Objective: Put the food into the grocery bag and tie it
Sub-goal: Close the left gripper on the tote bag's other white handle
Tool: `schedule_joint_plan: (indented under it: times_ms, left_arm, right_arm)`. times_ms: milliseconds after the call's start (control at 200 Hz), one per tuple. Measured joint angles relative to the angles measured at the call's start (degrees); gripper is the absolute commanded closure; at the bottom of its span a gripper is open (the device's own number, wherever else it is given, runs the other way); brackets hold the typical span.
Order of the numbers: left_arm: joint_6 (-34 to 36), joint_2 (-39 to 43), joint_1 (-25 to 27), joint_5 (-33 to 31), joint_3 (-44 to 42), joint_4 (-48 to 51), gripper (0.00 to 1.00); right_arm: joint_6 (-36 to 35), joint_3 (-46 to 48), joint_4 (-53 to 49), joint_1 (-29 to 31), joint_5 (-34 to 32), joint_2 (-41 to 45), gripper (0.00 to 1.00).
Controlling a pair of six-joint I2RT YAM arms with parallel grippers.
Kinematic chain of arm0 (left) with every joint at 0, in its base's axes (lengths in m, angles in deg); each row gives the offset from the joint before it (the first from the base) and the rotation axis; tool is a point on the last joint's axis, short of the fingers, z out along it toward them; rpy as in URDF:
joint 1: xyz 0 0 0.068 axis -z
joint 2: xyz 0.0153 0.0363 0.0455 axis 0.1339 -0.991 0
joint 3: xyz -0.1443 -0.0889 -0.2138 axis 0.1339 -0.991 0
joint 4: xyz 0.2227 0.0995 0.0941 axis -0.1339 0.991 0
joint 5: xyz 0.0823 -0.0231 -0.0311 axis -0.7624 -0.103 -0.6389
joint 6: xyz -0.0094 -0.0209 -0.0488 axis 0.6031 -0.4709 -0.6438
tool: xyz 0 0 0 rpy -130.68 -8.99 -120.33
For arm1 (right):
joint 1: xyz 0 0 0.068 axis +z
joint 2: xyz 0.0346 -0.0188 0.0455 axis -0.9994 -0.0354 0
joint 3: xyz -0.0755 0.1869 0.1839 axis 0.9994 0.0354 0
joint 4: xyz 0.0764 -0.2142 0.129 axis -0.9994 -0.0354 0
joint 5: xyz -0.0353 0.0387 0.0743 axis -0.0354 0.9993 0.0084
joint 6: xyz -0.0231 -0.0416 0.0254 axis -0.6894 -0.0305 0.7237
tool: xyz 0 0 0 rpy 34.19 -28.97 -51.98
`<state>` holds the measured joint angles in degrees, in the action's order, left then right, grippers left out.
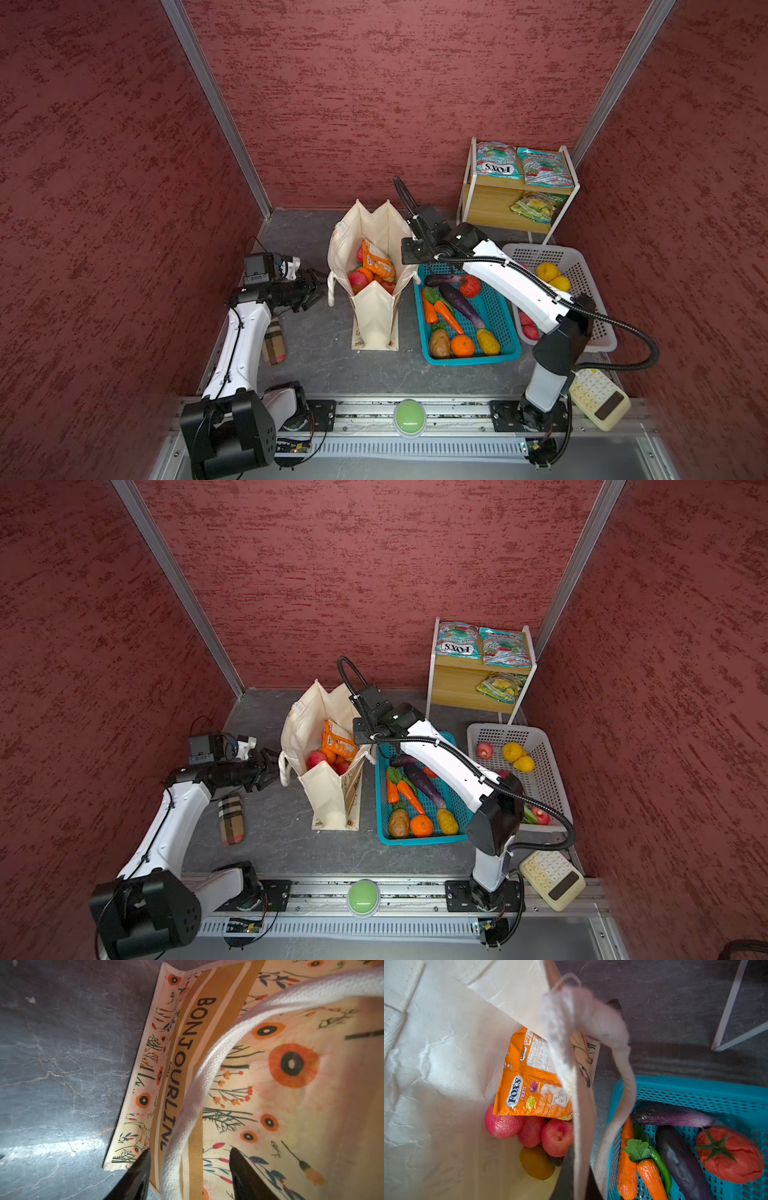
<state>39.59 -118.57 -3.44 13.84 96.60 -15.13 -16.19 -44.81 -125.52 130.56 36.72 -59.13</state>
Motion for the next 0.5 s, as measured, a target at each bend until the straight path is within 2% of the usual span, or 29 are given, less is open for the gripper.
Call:
schedule_joint_plan:
  times_ms: [301,501]
  left_arm:
    - [1.3,-3.5,3.0,-2.1,0.6,0.8,0.52]
    - [2.1,-4.9,4.3,-4.7,2.1,1.8,0.64]
  right_arm:
    - [0.0,0.8,0.5,-0.1,0.0,0.5,1.00]
    - [0.0,1.0,0.7,-0.1,0.1,0.7,1.00]
